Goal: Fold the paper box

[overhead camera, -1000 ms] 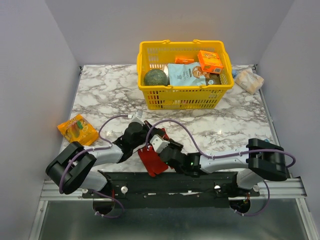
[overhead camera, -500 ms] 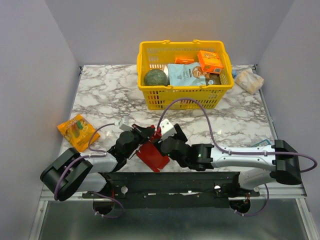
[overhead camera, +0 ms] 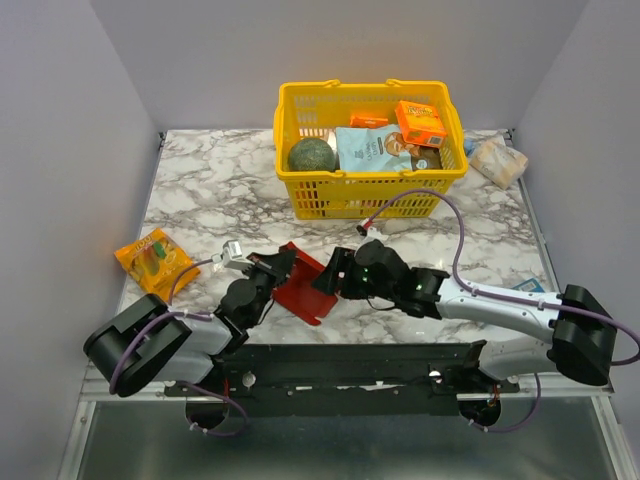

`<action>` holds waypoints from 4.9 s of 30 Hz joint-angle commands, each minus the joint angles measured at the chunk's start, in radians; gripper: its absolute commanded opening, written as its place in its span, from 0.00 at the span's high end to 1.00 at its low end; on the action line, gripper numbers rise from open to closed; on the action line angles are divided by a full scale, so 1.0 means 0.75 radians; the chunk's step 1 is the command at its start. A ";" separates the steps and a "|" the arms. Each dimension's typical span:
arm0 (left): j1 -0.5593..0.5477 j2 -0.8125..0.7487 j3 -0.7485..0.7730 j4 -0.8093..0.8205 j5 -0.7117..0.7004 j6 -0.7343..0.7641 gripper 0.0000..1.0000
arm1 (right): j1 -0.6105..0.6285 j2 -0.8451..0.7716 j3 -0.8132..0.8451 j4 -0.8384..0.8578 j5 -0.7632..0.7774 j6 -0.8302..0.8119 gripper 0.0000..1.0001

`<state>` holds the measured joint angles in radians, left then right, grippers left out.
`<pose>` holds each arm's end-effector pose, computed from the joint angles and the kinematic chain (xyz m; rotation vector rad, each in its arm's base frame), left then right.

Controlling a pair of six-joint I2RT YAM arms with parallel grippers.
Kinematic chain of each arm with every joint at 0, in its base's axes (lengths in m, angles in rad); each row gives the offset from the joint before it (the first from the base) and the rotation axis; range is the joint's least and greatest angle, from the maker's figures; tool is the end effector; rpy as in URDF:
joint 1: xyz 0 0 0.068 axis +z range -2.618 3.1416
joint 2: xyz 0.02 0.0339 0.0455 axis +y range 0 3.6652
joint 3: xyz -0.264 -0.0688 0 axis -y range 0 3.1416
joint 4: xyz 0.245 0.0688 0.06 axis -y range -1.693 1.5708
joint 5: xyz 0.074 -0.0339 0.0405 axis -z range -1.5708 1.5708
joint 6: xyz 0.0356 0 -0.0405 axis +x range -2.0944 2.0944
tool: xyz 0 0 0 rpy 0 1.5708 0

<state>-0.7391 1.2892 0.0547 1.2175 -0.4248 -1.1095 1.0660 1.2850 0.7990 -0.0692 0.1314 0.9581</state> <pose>0.1507 -0.1175 0.1538 -0.6524 1.5688 -1.0884 0.1410 0.2455 0.2478 -0.0401 2.3090 1.0084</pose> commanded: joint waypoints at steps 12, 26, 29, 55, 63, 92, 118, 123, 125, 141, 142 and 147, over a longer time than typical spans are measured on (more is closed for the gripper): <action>-0.150 0.289 -0.055 0.491 -0.297 0.089 1.00 | -0.033 0.054 -0.200 0.407 -0.132 0.667 0.26; -0.240 0.408 -0.020 0.614 -0.381 0.176 1.00 | -0.112 0.117 -0.270 0.413 -0.040 0.864 0.32; -0.256 0.412 -0.014 0.592 -0.397 0.164 1.00 | -0.129 0.142 -0.251 0.411 -0.006 0.860 0.32; -0.270 0.461 -0.020 0.624 -0.236 0.136 0.61 | -0.241 0.179 -0.174 0.291 0.140 0.880 0.36; -0.268 0.482 -0.014 0.627 -0.201 0.168 0.50 | -0.251 0.201 -0.165 0.301 0.132 0.868 0.38; -0.213 0.474 0.009 0.629 -0.045 0.385 0.18 | -0.364 0.352 -0.114 0.579 0.009 0.725 0.62; 0.495 0.371 0.626 -0.746 1.112 0.872 0.33 | -0.386 -0.420 -0.272 0.238 0.236 -0.142 0.35; 0.499 0.463 0.684 -0.776 1.037 0.862 0.34 | -0.386 -0.549 -0.284 0.156 0.213 -0.179 0.34; 0.499 0.480 0.692 -0.785 0.992 0.864 0.34 | -0.386 -0.576 -0.294 0.137 0.213 -0.191 0.34; 0.503 0.300 0.643 -0.860 0.750 0.833 0.16 | -0.386 -0.570 -0.282 0.096 0.181 -0.212 0.32; 0.503 0.284 0.641 -0.866 0.759 0.837 0.15 | -0.386 -0.564 -0.278 0.096 0.177 -0.214 0.32; 0.550 0.238 0.671 -0.975 0.754 0.858 0.13 | -0.386 -0.539 -0.266 0.096 0.146 -0.214 0.31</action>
<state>-0.3630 1.4921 0.5461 0.5579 0.1669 -0.4816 0.7830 0.8726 0.5838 0.0181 0.2718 0.8158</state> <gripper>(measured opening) 0.866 0.685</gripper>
